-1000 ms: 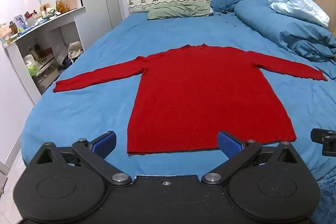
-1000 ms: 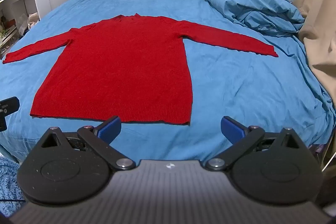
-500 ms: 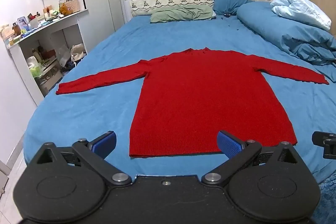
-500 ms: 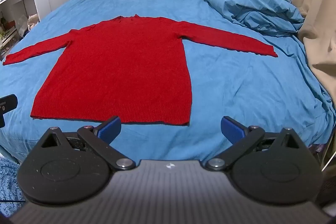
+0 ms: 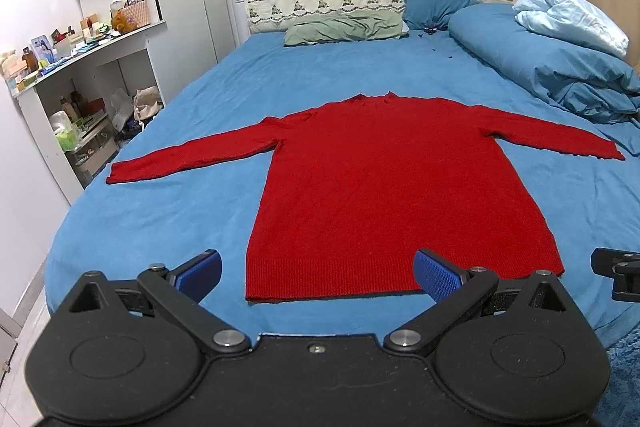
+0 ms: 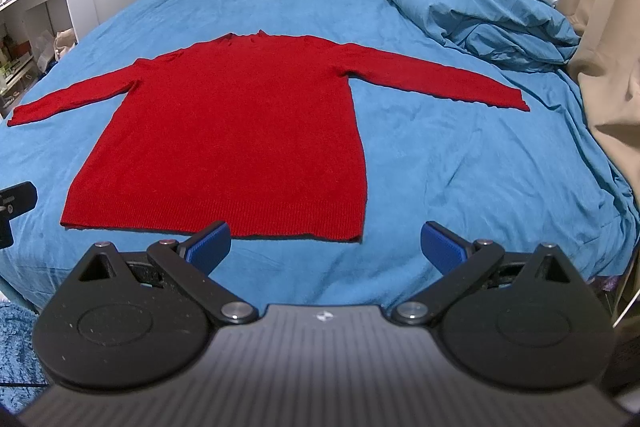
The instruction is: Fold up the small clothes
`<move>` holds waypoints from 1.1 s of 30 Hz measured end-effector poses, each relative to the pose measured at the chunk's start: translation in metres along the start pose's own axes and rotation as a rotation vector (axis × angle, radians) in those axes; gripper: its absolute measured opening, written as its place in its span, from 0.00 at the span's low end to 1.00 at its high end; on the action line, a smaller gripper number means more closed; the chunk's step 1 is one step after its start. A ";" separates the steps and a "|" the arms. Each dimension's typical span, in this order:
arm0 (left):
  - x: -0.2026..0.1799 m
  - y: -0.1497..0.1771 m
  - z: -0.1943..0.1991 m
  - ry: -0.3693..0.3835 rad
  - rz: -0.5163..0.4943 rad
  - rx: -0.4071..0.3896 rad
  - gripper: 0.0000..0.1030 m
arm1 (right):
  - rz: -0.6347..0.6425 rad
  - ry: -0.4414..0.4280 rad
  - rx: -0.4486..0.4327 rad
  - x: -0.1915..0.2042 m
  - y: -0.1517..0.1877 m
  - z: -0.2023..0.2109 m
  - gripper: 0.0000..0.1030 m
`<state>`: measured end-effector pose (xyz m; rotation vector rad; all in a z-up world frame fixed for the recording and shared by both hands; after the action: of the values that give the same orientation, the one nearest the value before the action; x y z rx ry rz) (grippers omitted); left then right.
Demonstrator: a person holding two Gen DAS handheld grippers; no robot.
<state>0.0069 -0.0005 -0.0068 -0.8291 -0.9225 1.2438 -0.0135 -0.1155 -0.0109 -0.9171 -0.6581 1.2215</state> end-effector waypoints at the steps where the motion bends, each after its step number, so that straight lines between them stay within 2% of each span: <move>1: 0.000 0.000 0.000 -0.001 -0.002 0.000 1.00 | 0.000 -0.001 0.000 0.000 0.000 0.000 1.00; 33: 0.000 -0.002 0.001 -0.009 0.005 0.001 1.00 | 0.006 -0.007 -0.005 0.007 0.000 0.000 1.00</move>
<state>0.0064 -0.0012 -0.0043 -0.8262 -0.9273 1.2528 -0.0117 -0.1088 -0.0108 -0.9199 -0.6645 1.2298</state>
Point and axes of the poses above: each gripper's, at about its wrist camera, not at the fingertips, and z roughly against the way its jaws point, x to its left, y to its underside, the point moved 2 cm from there along -z, roughly the way its jaws point, and after that the axes turned 14 degrees about -x, right-handed, at the moved point
